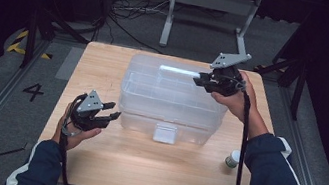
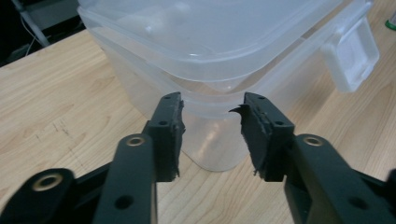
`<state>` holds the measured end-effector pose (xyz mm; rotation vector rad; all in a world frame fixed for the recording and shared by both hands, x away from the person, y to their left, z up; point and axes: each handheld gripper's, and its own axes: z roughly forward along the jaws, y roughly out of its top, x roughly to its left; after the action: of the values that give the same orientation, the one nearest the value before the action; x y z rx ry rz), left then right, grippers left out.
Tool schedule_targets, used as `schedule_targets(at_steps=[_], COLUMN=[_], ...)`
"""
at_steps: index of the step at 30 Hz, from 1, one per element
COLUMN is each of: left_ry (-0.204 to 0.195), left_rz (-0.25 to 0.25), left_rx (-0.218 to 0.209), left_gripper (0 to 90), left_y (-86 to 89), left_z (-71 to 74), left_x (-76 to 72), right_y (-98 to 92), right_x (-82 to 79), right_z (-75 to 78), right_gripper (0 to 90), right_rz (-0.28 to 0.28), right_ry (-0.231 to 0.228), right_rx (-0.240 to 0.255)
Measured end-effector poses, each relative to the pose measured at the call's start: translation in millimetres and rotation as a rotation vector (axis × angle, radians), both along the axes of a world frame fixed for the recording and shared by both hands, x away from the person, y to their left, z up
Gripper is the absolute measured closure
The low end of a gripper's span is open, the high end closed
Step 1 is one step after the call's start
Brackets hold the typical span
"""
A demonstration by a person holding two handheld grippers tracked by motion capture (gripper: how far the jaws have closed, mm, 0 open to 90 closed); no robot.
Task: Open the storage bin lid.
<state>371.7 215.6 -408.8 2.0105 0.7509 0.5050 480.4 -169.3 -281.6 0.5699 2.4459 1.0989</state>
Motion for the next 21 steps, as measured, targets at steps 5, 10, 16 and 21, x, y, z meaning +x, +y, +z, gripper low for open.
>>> schedule_targets(at_steps=[5,10,16,21], left_ry=[-0.003,-0.006,-0.011,-0.019], left_rz=[0.019,0.012,0.019,0.017], left_rx=[0.015,0.01,-0.012,-0.05], left_gripper=[81.0,87.2,89.8,89.7], left_y=[-4.4,-8.3,-9.3,-7.7], left_z=[1.9,3.4,3.0,2.0], left_x=[1.6,4.7,7.2,8.3], right_y=[0.1,0.4,0.4,0.1], right_x=[2.6,4.3,6.7,7.8], right_z=[2.3,4.2,6.1,6.9], right_gripper=[75.0,74.9,74.8,74.6], right_rz=[0.002,-0.002,-0.008,-0.014], right_ry=[0.015,0.022,0.027,0.028], right_rx=[-0.003,-0.007,-0.005,-0.001])
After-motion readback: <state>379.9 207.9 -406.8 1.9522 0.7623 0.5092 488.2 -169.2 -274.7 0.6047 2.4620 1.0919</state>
